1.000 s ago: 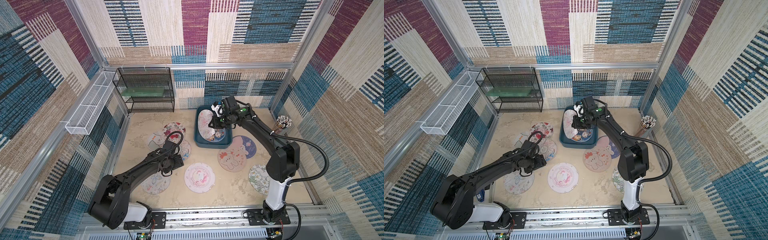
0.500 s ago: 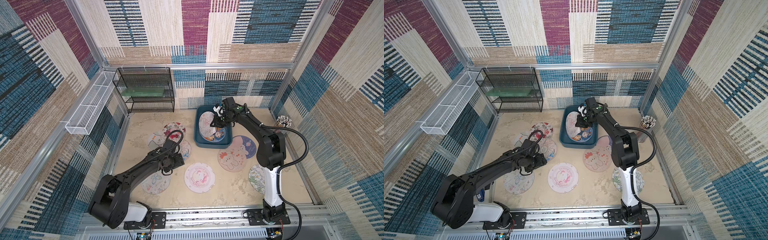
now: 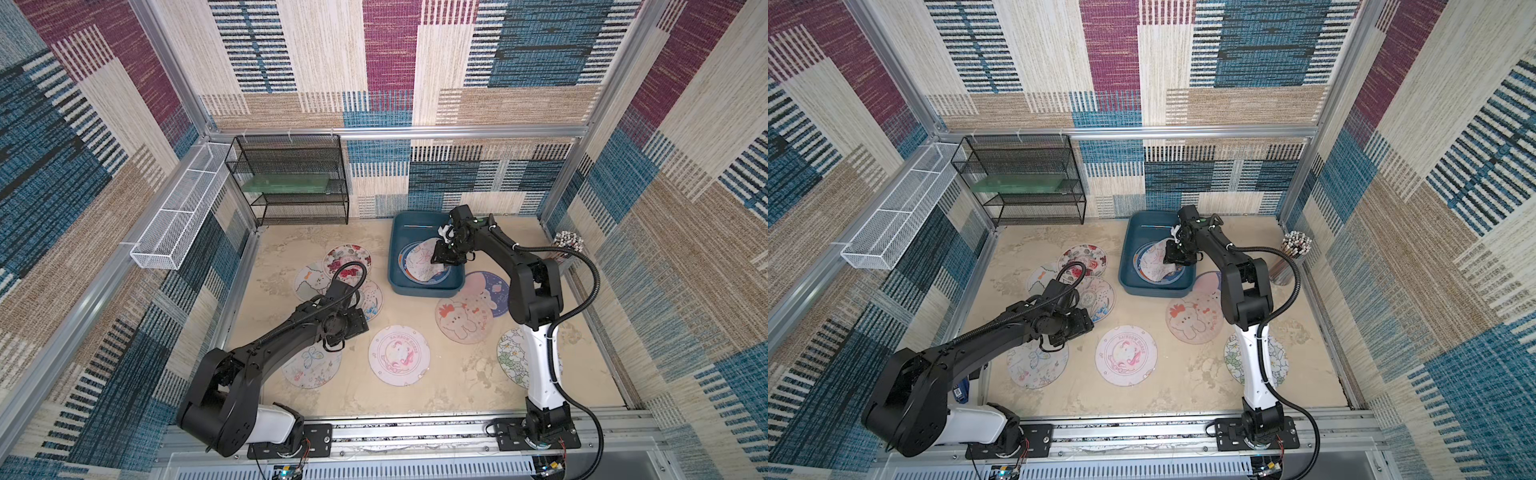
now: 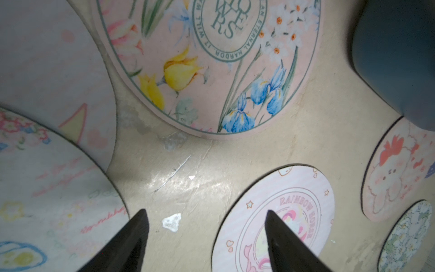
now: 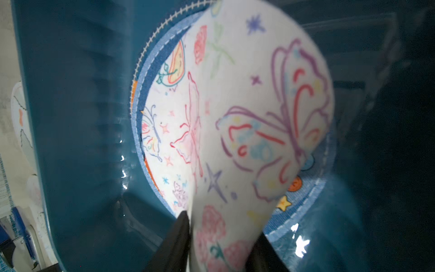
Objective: Put the coasters into the storage box
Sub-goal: Place the coaster in the storage box.
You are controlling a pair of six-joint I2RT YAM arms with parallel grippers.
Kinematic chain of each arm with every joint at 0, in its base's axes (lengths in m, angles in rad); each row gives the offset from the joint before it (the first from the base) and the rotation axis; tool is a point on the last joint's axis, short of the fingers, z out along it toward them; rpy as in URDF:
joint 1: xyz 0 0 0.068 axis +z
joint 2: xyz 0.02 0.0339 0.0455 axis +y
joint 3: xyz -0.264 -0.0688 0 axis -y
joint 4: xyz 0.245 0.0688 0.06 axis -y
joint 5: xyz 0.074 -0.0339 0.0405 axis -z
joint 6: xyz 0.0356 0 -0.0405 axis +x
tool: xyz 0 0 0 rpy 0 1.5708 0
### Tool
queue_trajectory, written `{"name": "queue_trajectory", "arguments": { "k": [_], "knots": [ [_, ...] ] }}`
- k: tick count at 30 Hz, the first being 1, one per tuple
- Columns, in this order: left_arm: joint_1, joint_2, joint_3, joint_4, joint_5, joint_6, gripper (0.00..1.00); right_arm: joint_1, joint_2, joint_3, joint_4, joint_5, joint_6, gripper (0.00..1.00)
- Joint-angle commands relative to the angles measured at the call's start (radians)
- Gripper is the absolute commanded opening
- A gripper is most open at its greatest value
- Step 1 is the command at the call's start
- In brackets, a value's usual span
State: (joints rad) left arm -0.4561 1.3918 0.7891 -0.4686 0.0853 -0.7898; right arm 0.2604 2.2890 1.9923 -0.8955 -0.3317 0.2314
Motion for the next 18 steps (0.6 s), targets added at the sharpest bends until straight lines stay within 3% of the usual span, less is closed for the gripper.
{"name": "queue_trajectory", "arguments": {
  "k": [1,10,18],
  "knots": [
    [0.000,-0.005,0.006,-0.017,-0.001,0.008,0.77,0.001,-0.025,0.011,-0.015,0.082,0.002,0.54],
    [0.000,-0.011,0.000,-0.027,-0.002,0.011,0.78,0.006,-0.117,0.012,-0.051,0.163,0.018,0.77],
    [-0.005,-0.002,0.006,-0.028,0.017,0.017,0.78,0.032,-0.231,-0.070,-0.050,0.152,0.029,0.81]
  ]
}}
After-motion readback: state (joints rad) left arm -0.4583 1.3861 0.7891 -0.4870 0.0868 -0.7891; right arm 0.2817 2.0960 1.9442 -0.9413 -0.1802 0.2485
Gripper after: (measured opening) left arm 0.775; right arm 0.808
